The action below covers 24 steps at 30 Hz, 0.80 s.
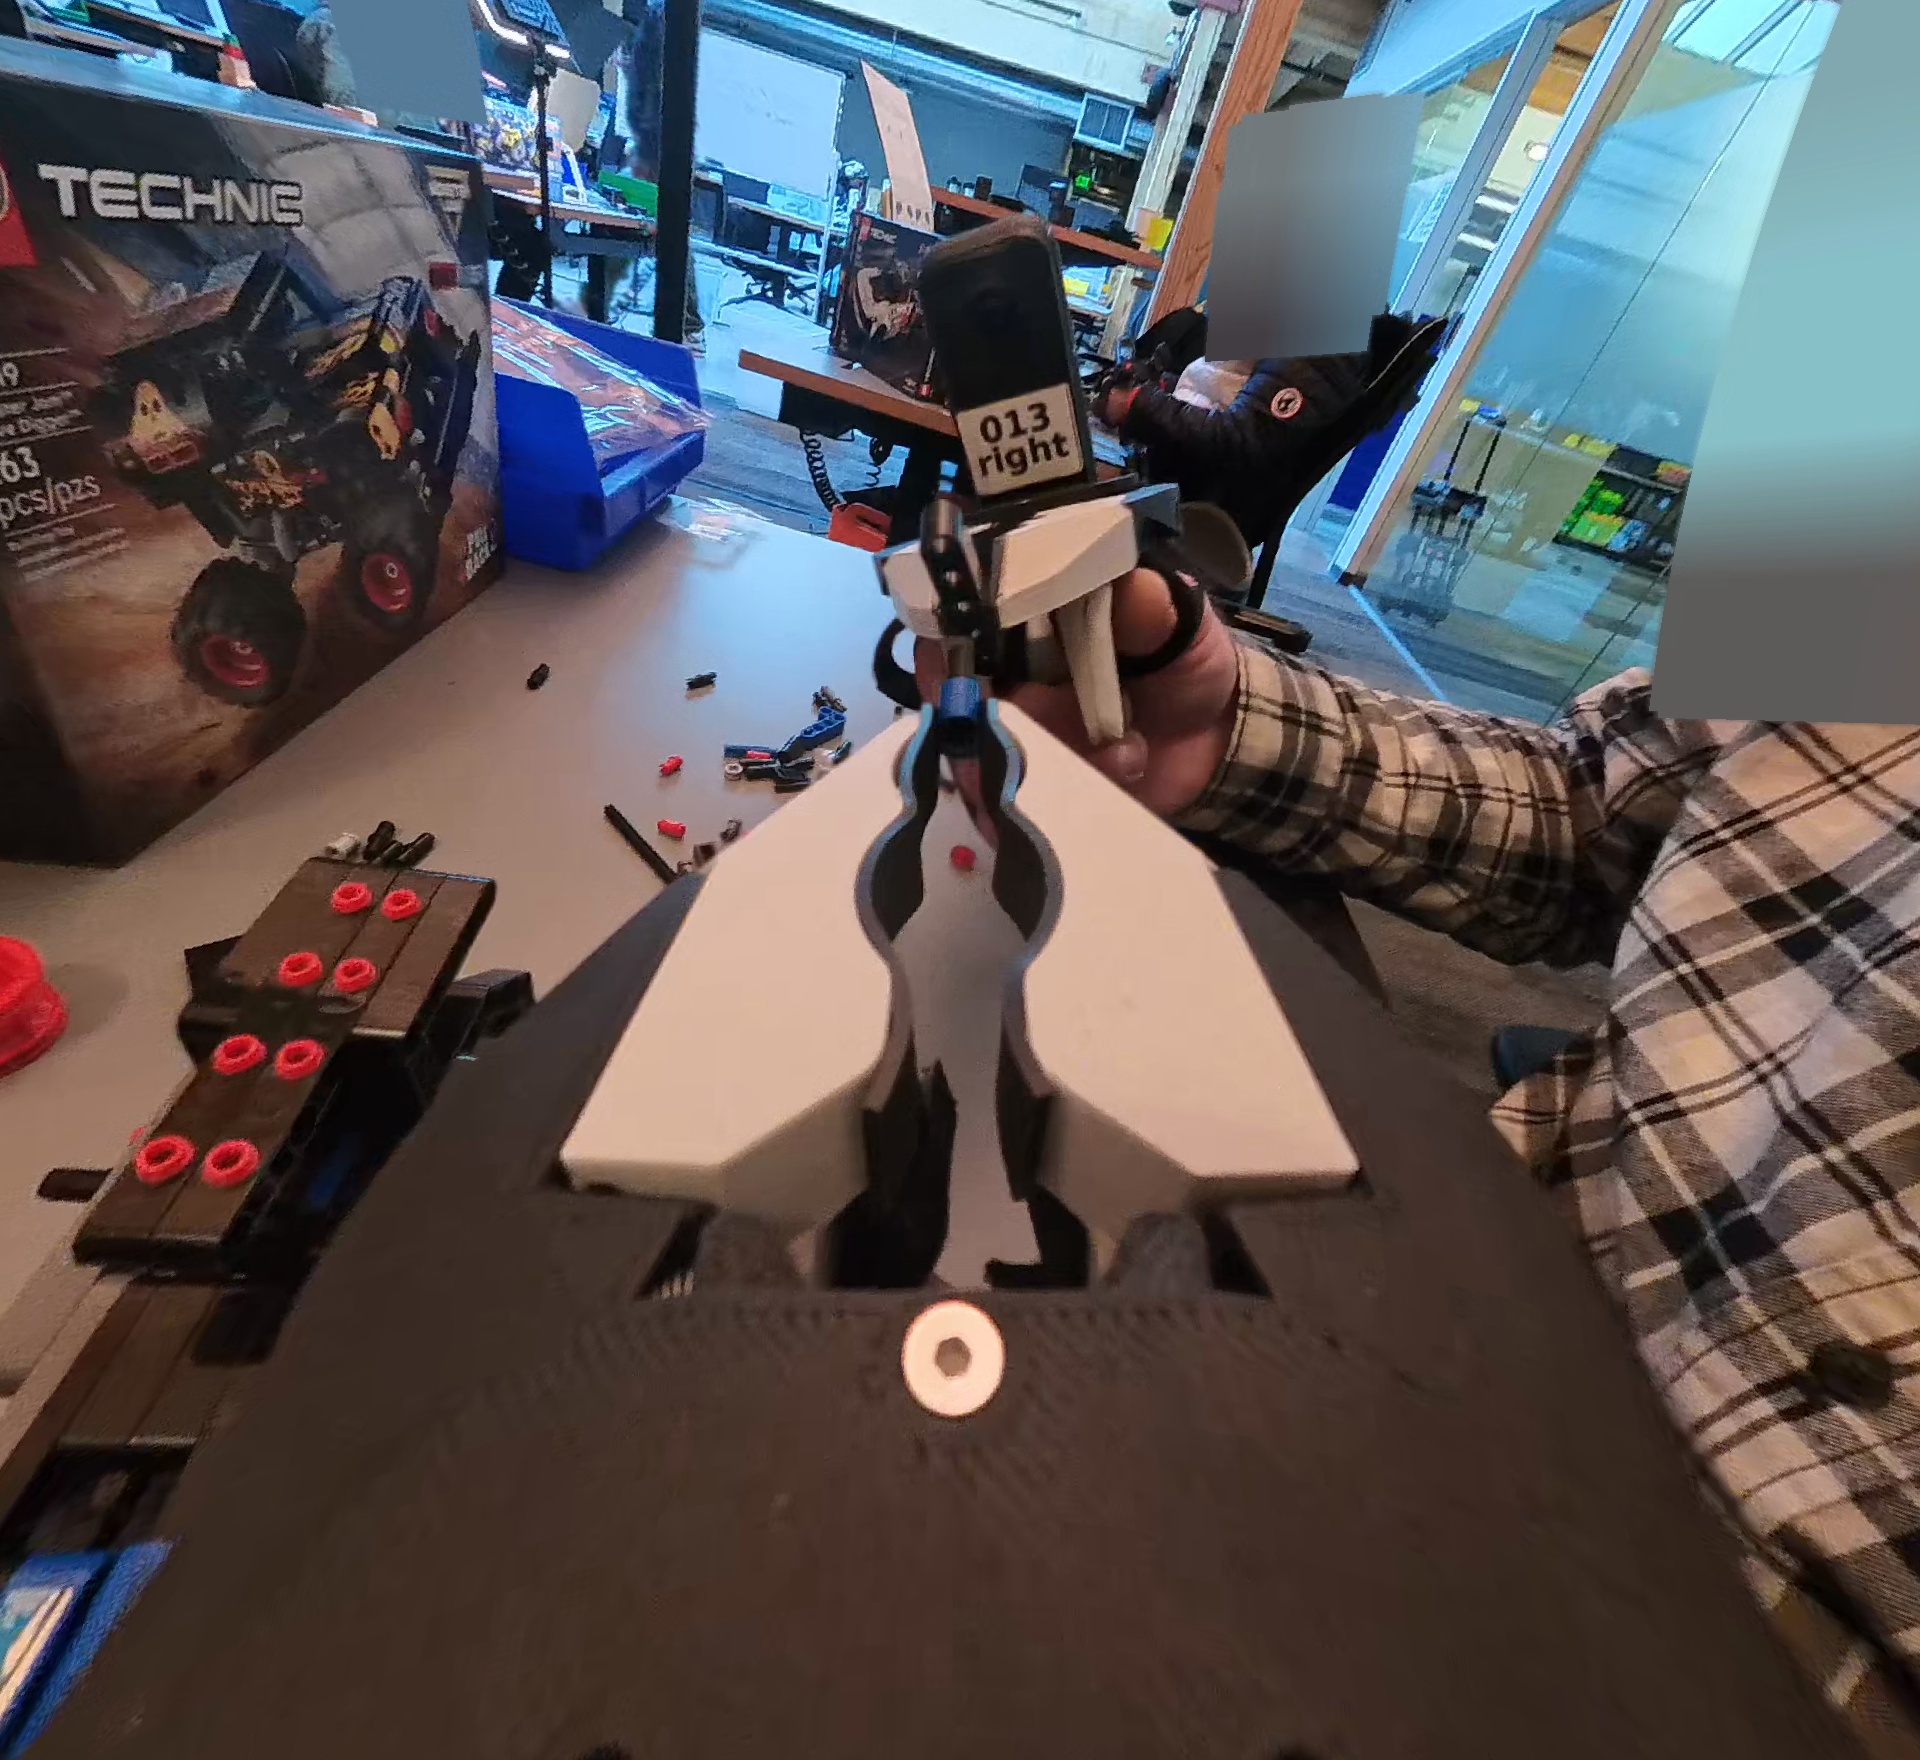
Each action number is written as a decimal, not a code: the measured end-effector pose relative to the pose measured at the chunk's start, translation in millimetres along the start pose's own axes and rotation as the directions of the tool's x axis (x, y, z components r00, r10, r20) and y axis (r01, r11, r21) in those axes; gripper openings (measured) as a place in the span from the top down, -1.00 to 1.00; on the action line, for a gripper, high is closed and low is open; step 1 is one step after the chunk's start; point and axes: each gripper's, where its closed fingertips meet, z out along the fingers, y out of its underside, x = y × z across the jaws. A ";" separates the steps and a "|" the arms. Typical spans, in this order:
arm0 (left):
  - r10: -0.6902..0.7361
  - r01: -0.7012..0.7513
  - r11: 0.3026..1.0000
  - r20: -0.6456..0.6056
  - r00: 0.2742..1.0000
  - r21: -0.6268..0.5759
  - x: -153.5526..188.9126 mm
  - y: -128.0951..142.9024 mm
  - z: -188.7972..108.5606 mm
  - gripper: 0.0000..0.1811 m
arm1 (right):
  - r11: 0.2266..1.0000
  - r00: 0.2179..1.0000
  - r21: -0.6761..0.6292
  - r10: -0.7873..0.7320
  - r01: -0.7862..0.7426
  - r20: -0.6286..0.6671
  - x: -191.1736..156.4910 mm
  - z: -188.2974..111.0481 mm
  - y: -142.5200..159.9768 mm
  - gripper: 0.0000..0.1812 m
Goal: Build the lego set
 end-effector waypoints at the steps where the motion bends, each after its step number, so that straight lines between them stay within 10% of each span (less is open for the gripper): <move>1: -0.014 0.014 1.000 -0.010 1.000 0.008 0.9 -1.4 -0.6 0.94 | 1.000 1.000 0.004 0.002 -0.002 0.004 0.0 0.0 -0.2 0.94; 24: 0.063 -0.064 0.998 -0.051 0.997 -0.014 13.0 0.8 -4.9 0.94 | 0.957 0.959 -0.070 -0.283 0.281 -0.025 -12.6 3.7 6.0 0.94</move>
